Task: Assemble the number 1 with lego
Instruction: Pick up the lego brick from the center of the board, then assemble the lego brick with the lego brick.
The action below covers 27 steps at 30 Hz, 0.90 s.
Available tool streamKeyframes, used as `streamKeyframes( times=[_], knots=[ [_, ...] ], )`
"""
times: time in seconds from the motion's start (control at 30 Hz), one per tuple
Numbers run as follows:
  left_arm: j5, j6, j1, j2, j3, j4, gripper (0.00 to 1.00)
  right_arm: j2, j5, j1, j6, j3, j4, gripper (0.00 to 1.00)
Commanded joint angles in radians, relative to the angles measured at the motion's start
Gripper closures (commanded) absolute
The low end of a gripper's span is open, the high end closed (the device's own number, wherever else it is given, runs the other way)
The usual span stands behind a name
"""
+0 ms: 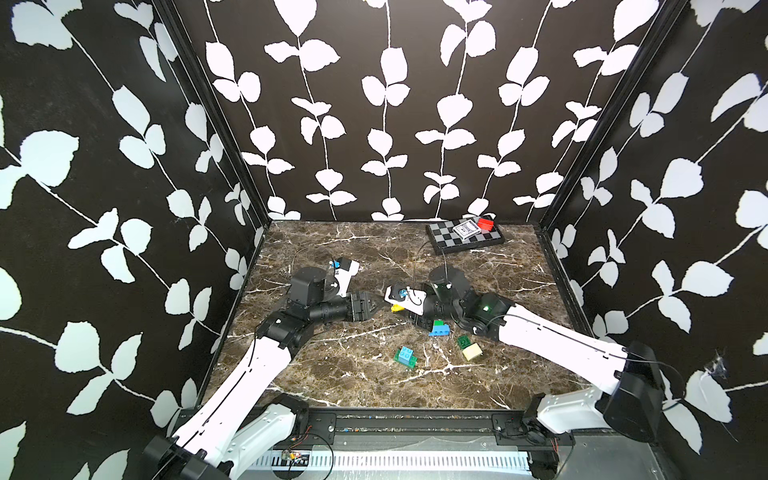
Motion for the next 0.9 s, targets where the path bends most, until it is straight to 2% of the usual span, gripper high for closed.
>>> streamKeyframes(
  times=[0.0, 0.3, 0.73, 0.87],
  knots=[
    [0.072, -0.009, 0.005, -0.001, 0.028, 0.066, 0.26, 0.013, -0.024, 0.012, -0.045, 0.064, 0.015, 0.71],
    [0.104, 0.021, 0.003, 0.054, 0.039, 0.037, 0.3, 0.045, -0.036, 0.034, -0.021, 0.1, 0.056, 0.71],
    [0.127, 0.051, 0.003, 0.107, 0.044, 0.013, 0.52, 0.086, -0.007, 0.064, 0.007, 0.13, 0.078, 0.7],
    [0.119, 0.065, 0.003, 0.113, 0.044, -0.011, 0.47, 0.089, -0.006, 0.068, 0.015, 0.13, 0.089, 0.7]
  ],
)
